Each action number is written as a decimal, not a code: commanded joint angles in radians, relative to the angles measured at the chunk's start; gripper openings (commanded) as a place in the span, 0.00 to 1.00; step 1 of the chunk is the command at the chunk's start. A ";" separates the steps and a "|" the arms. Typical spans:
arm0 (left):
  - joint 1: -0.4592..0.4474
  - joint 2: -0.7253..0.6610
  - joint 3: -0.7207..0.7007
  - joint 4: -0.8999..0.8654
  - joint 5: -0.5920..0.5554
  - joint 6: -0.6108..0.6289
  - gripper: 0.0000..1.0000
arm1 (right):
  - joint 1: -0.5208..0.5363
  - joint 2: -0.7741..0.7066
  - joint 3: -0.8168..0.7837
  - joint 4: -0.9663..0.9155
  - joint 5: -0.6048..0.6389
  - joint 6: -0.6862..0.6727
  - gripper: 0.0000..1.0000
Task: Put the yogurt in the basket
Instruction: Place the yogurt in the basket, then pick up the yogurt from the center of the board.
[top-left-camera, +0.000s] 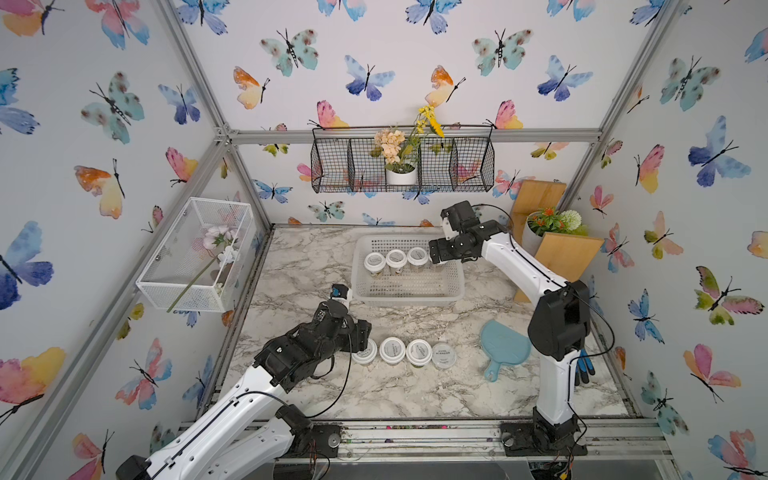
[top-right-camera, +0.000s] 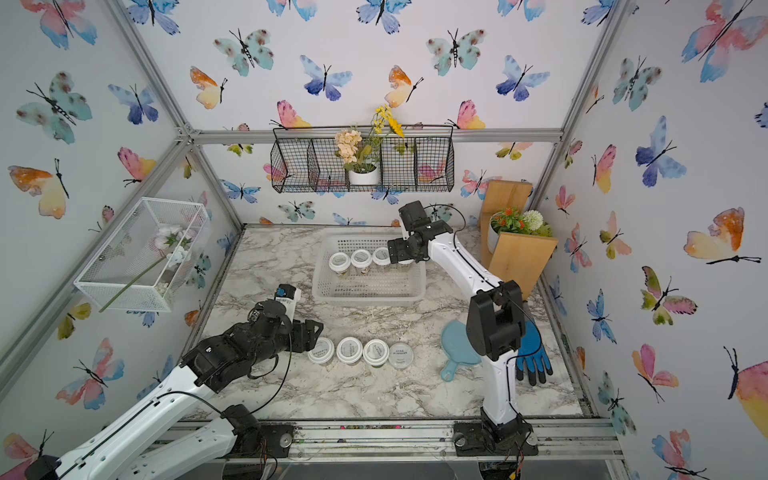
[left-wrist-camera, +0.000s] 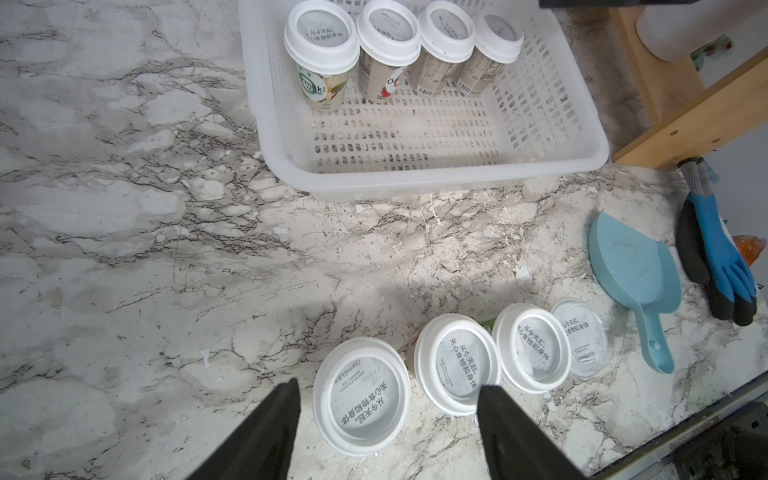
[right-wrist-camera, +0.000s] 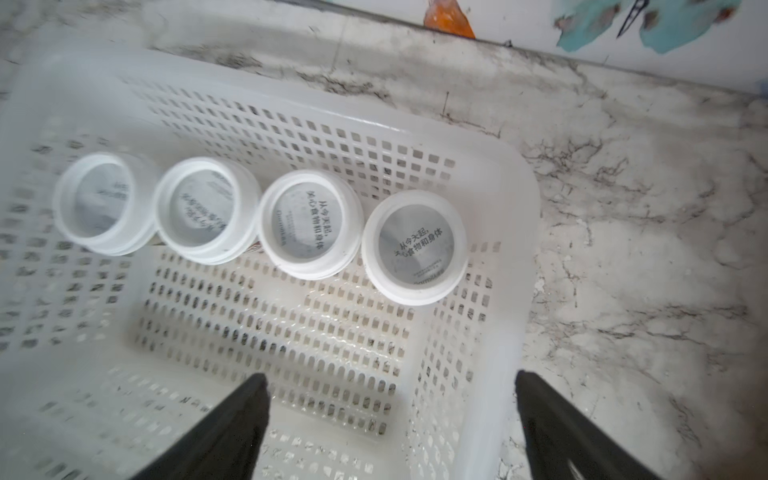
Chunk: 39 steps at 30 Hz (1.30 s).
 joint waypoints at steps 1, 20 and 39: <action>-0.006 0.013 -0.007 -0.003 -0.016 0.004 0.77 | -0.003 -0.135 -0.141 0.082 -0.093 0.012 0.99; -0.007 0.121 0.030 -0.045 -0.029 -0.001 0.85 | -0.003 -0.735 -0.944 0.296 -0.094 0.043 0.99; -0.017 0.161 0.059 -0.179 -0.102 -0.089 0.79 | 0.009 -0.927 -0.998 0.255 -0.147 0.033 0.99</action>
